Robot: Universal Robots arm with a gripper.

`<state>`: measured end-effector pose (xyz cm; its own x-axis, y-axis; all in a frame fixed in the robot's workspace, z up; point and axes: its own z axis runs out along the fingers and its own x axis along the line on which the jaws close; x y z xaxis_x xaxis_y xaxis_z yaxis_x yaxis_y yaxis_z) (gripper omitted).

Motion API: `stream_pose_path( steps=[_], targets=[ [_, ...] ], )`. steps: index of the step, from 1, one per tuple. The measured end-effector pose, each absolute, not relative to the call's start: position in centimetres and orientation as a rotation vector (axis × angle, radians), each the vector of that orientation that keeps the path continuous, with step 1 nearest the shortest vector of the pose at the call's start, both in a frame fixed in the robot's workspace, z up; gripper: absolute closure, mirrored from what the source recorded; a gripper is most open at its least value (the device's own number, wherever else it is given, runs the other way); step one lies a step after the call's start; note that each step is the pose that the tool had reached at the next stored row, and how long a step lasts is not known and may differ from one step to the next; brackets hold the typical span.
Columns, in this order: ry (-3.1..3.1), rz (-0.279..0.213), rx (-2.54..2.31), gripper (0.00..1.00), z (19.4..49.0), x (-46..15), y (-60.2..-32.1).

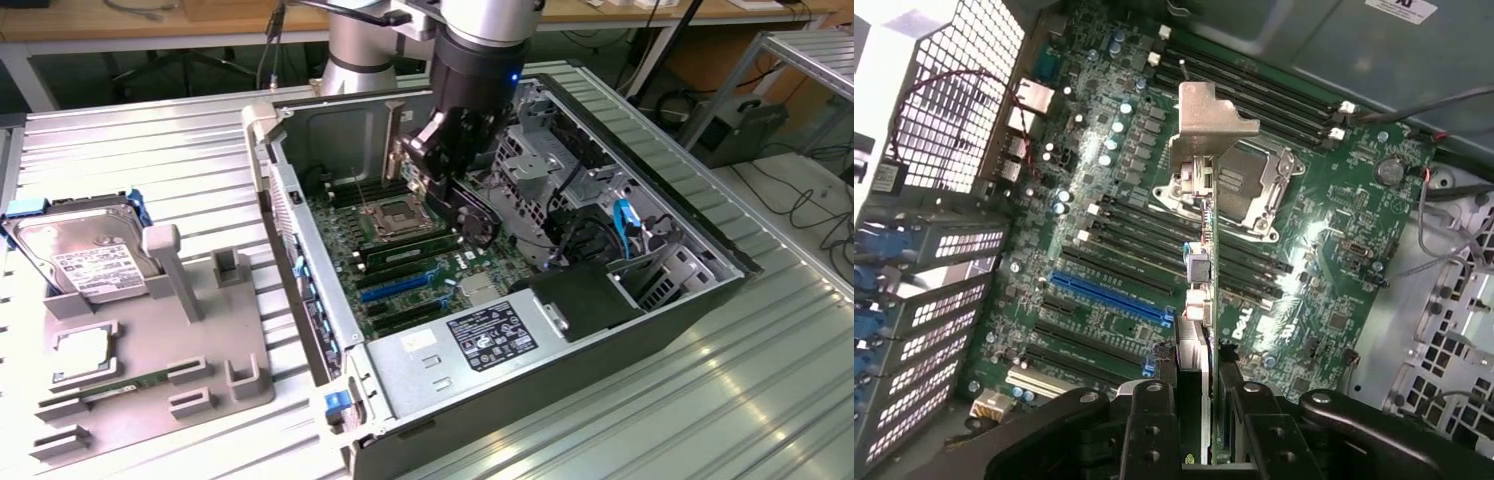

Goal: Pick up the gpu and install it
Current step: 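Insert the gpu into the slot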

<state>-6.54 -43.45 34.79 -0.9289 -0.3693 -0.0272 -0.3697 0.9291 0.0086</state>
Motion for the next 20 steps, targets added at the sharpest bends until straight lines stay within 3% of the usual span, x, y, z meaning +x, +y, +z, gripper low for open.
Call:
stream_pose_path(
  steps=[20],
  targets=[
    [3.009, 0.024, -0.815, 0.74, 34.77, -6.54, -43.45]
  ],
)
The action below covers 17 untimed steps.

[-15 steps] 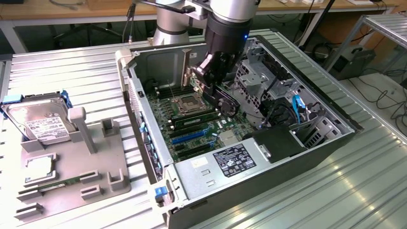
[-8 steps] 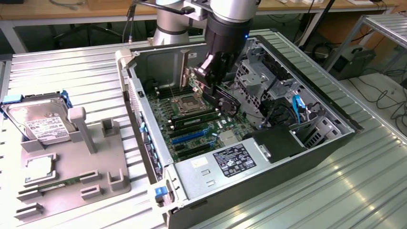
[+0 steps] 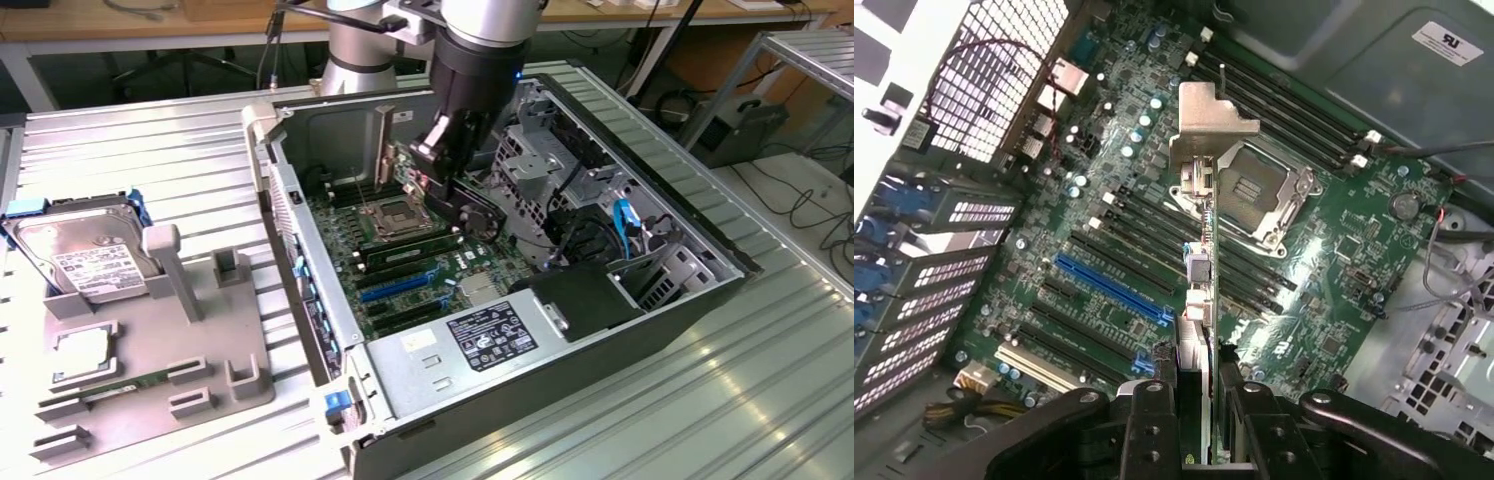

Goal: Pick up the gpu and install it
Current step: 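Insert the gpu into the slot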

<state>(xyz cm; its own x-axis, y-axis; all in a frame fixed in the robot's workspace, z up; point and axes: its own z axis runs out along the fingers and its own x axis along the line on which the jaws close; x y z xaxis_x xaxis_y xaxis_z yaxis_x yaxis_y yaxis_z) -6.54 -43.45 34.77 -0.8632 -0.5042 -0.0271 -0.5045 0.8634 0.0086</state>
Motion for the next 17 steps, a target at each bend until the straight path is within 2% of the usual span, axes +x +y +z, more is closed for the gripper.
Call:
stream_pose_path(
  steps=[17],
  targets=[
    [2.952, 0.026, -1.005, 0.74, 34.75, -6.54, -43.45]
  ],
)
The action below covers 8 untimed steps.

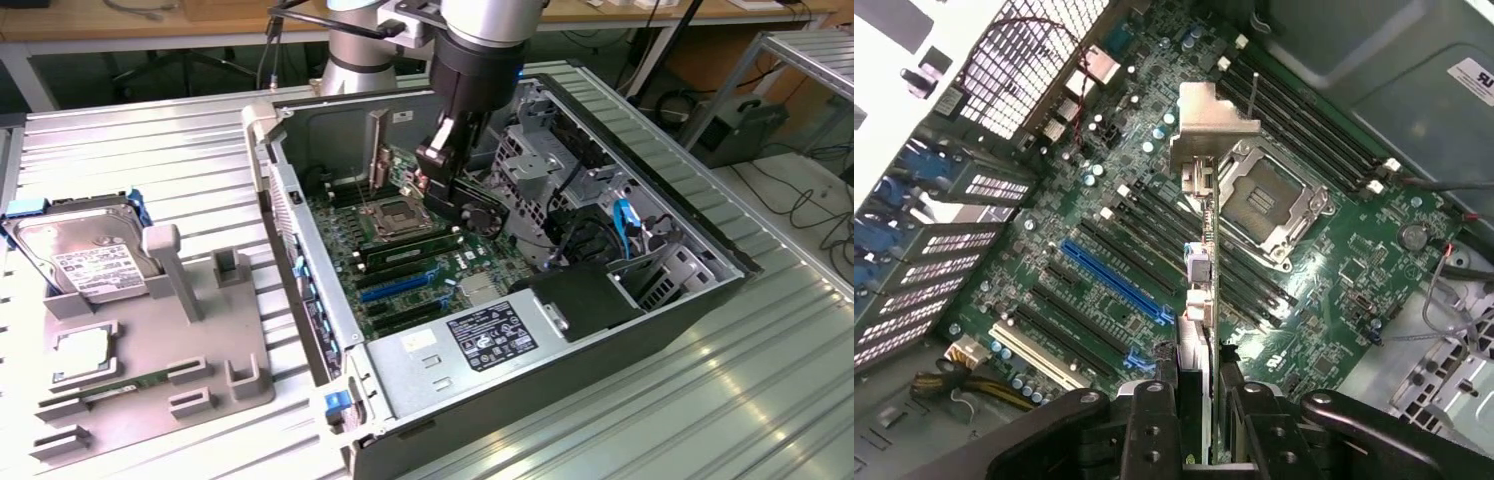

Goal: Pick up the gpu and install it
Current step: 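Insert the gpu into the slot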

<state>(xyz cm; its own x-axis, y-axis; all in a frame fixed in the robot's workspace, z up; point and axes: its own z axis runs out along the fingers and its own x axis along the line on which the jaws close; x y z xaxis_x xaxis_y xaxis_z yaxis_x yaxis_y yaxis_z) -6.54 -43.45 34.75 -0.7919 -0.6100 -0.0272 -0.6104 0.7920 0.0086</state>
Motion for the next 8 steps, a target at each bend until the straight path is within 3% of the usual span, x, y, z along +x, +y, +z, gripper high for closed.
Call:
stream_pose_path(
  steps=[8],
  targets=[
    [2.916, 0.028, -1.108, 0.74, 34.74, -6.54, -43.46]
  ],
)
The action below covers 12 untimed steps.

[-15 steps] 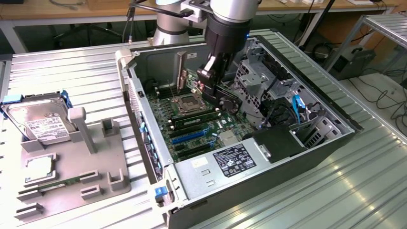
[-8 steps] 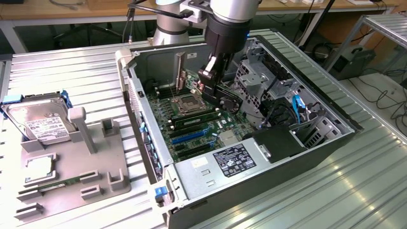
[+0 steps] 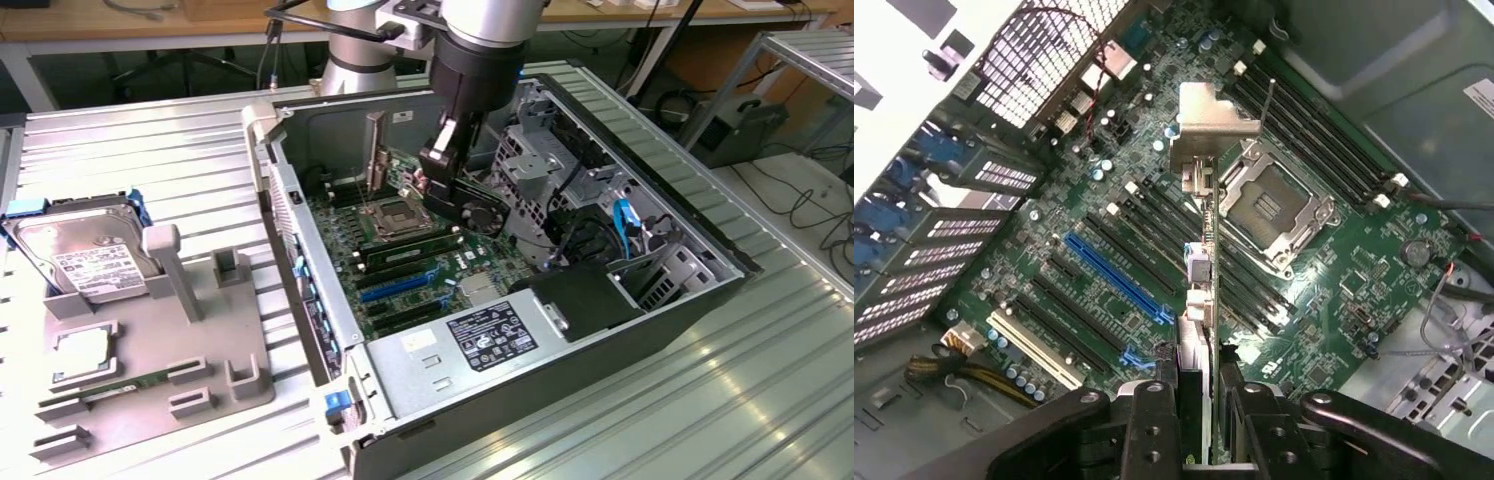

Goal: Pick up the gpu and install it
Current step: 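Insert the gpu into the slot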

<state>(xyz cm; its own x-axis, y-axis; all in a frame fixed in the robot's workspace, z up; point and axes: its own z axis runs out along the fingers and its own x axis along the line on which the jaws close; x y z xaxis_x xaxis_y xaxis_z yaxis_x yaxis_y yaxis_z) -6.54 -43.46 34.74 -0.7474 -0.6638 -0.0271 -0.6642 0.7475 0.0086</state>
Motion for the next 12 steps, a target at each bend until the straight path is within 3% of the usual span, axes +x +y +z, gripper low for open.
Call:
stream_pose_path(
  steps=[12],
  targets=[
    [2.888, 0.028, -1.180, 0.74, 34.69, -6.21, -43.45]
  ],
)
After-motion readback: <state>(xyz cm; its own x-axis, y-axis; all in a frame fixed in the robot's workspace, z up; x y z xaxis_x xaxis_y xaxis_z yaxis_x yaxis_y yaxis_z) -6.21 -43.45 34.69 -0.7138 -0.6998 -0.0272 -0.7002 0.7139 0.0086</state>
